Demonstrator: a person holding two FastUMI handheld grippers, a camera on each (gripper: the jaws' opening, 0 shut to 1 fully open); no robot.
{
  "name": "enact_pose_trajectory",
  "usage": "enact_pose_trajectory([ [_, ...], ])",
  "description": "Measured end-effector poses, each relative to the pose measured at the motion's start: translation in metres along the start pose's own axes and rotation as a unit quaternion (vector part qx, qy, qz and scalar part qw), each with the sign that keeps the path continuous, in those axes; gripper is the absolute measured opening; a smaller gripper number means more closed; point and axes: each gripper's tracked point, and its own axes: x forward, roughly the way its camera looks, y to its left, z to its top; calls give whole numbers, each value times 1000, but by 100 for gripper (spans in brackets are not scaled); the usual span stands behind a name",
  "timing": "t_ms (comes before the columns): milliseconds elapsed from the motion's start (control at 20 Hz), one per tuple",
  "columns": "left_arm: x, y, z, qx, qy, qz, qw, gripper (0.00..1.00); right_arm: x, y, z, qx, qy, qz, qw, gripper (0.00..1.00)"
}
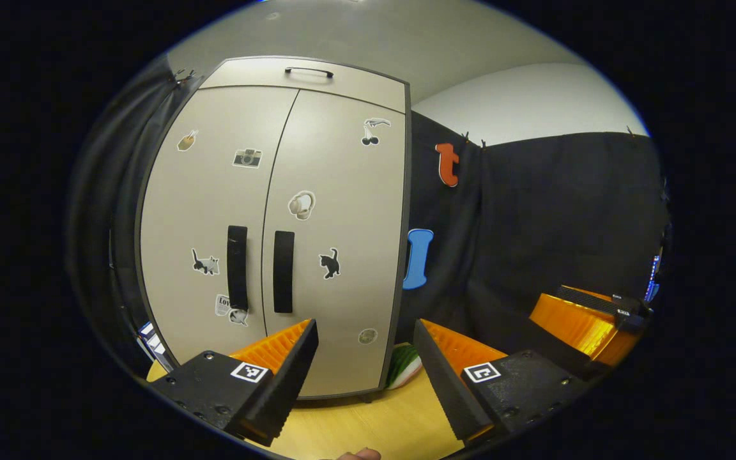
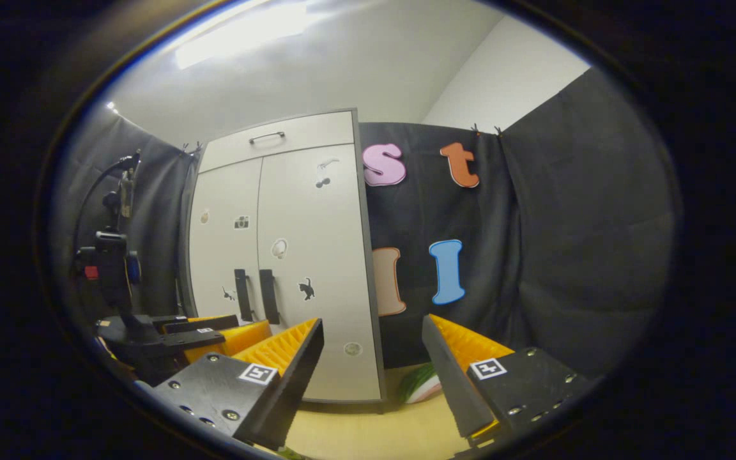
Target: Grasp the bottle in the cabinet with the left hand and place it on the coaster, then close the right door with the right hand and the left door with the left hand.
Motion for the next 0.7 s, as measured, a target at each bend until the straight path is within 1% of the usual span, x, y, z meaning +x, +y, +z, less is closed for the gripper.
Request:
enact_pose_trajectory([
  [250, -1, -2, 0, 12, -2, -4, 1000, 95, -1, 1, -1, 1, 0, 2, 1000, 94],
  [550, -1, 2, -4, 14, 4, 7, 1000, 95, 2, 3, -6, 6, 3, 8, 1000, 94],
  [700, 1, 0, -3, 17, -1, 14, 1000, 95, 5, -4, -7, 9, 4, 12, 1000, 94],
])
